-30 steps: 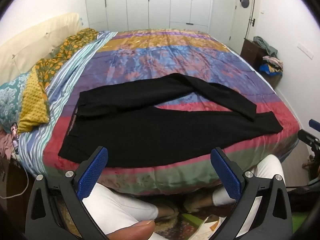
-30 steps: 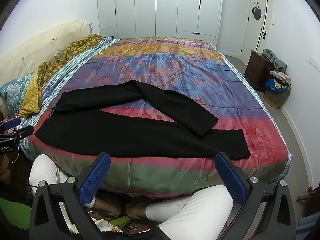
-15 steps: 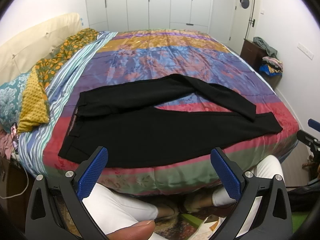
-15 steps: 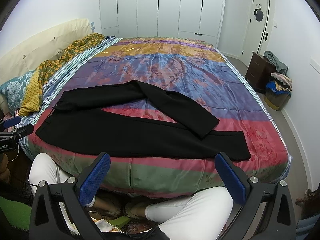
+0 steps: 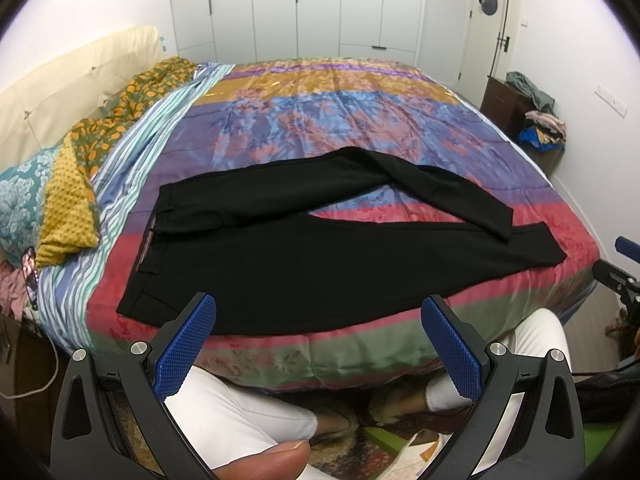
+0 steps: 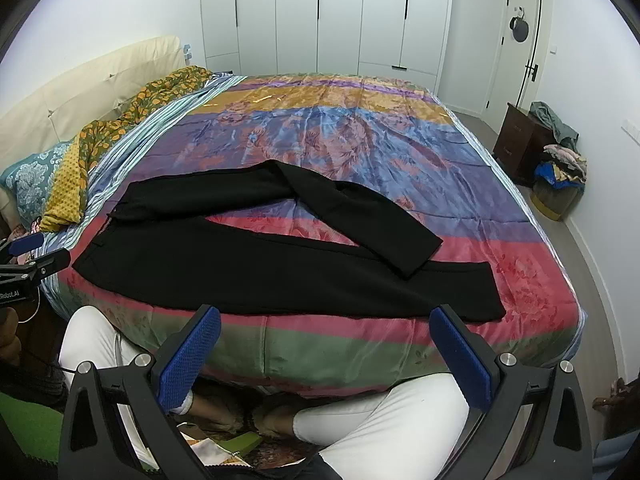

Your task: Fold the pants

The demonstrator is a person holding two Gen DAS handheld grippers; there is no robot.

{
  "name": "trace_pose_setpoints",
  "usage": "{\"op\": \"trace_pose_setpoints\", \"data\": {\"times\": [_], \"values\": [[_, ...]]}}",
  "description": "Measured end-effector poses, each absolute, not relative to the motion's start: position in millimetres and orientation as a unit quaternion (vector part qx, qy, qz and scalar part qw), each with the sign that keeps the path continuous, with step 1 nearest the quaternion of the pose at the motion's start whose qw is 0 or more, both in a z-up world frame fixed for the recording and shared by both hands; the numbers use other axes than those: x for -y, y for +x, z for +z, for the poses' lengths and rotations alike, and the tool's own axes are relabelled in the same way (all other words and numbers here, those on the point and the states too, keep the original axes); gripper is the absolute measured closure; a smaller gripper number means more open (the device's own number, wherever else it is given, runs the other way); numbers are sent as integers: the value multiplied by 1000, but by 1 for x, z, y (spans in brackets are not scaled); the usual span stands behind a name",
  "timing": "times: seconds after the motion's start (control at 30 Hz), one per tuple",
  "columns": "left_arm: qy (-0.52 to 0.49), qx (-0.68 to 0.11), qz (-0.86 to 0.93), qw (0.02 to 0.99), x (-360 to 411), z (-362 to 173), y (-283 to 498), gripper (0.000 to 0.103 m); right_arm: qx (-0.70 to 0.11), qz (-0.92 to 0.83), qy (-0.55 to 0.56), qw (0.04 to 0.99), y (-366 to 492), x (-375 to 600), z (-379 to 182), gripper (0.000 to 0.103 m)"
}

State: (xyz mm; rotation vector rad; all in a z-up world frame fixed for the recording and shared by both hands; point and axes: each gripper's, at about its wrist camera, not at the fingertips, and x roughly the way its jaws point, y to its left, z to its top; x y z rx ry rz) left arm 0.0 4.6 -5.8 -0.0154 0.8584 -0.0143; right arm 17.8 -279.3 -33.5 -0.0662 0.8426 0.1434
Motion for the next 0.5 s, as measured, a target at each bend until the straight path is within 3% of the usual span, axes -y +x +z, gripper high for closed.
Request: {"op": "trace_pose_setpoints", "data": {"times": [0.5], "values": [[-7, -420, -6, 908, -6, -6, 0, 1, -409, 71, -32, 909, 18, 275, -35, 0]]}}
